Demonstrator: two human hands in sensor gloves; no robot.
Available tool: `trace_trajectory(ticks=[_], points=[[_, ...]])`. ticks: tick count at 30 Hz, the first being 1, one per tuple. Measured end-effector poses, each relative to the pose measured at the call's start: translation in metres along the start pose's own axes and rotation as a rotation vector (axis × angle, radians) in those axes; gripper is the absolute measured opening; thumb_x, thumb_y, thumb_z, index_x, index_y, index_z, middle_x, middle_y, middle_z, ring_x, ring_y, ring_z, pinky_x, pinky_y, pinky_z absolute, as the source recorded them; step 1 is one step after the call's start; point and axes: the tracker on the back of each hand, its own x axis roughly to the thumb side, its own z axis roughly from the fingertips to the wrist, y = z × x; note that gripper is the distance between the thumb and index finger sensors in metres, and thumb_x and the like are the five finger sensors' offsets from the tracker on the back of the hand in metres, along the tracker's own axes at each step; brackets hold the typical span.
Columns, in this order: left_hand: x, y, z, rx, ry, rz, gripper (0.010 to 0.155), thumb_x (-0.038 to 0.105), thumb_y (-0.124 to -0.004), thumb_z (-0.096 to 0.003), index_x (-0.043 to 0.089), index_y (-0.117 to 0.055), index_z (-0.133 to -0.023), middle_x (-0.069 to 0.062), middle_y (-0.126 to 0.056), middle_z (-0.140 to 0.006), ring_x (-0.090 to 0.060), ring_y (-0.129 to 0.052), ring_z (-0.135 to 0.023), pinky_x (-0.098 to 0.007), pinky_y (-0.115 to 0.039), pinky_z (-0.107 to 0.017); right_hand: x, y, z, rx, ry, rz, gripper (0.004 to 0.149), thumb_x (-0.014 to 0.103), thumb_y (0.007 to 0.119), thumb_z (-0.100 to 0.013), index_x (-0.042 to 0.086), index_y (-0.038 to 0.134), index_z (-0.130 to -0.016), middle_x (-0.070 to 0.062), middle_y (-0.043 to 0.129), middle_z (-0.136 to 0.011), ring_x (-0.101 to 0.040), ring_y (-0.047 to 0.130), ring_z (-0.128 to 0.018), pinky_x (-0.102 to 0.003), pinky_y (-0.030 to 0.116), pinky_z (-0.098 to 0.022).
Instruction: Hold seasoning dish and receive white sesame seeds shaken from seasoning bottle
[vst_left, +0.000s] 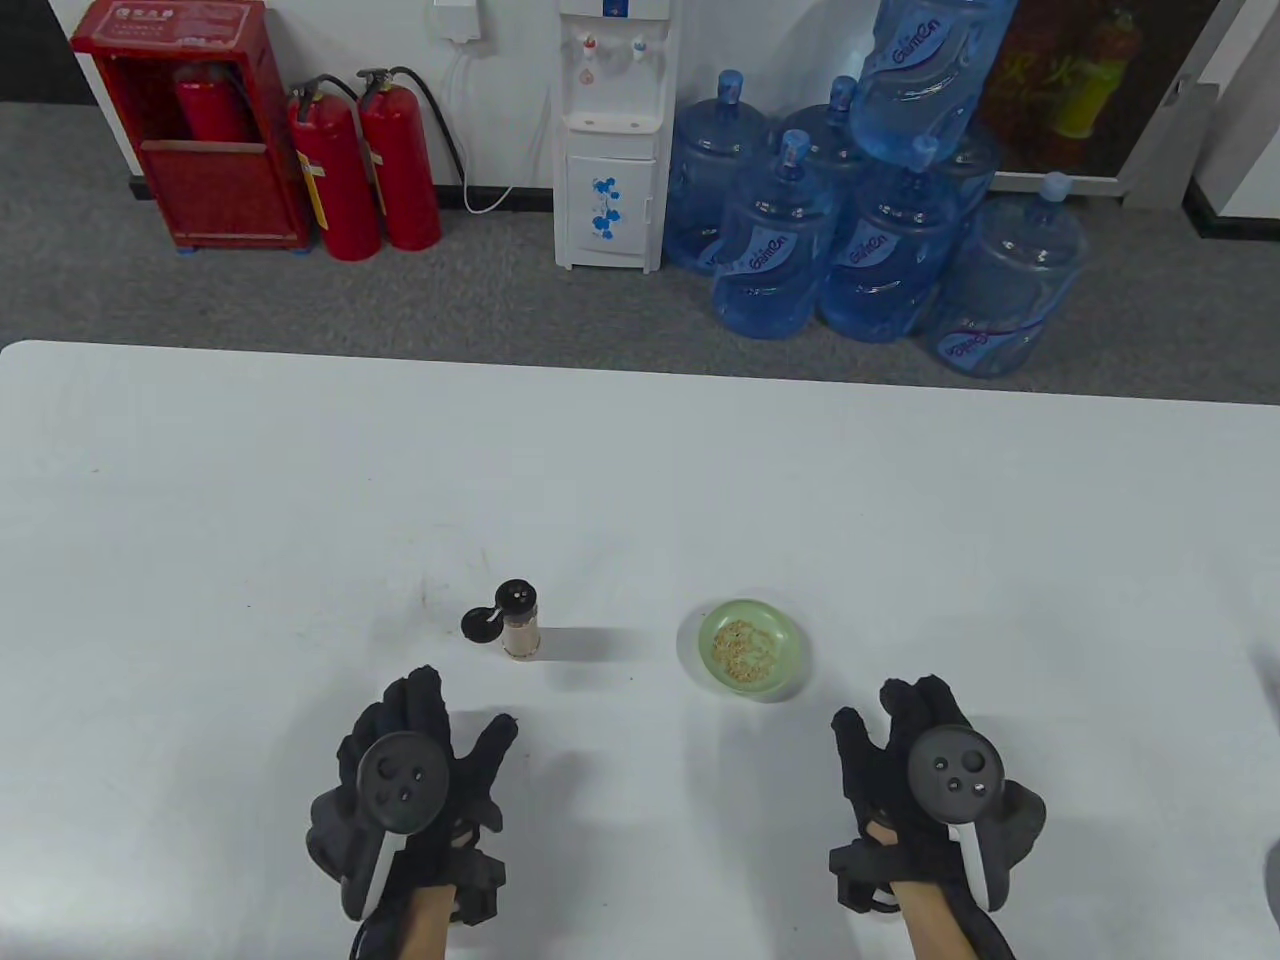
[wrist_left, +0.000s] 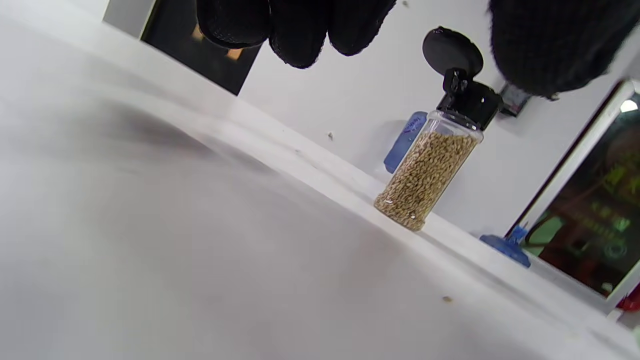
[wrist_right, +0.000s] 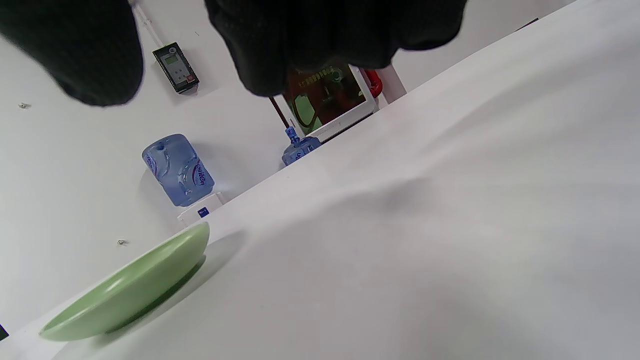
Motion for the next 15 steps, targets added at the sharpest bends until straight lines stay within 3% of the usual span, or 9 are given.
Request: trace_trajectory(ticks=[6,15], points=[[0.01,0.007,0.005,0.071,-0.056,-0.174,0.087,0.071,-0.079,-0.0395,0.026,-0.055,-0.11,-0.003,-0.054,-0.115,-0.042,-0.054,-0.109,-0.066,-0.04,-0.079,0.004,0.002,0.002,-0.004,-0.028,0.036,0.076,0.068,0.077,-0.043,0.019,0.064,-0.1,-0.005,0.043,-0.112,-0.036,0.052,-0.102,-0.053,0.049,-0.077],[0.012,0.008,0.007,0.085,-0.063,-0.166,0.086,0.071,-0.079,-0.0395,0.026,-0.056,-0.11,-0.003,-0.055,-0.115,-0.041,-0.054,-0.109,-0.066,-0.039,-0.079,0.005,0.003,0.004,-0.001,-0.037,0.038,0.076,0.067,0.077,-0.043,0.018,0.064,-0.1,-0.005,0.043,-0.112,-0.036,0.052,-0.102,-0.054,0.049,-0.077]])
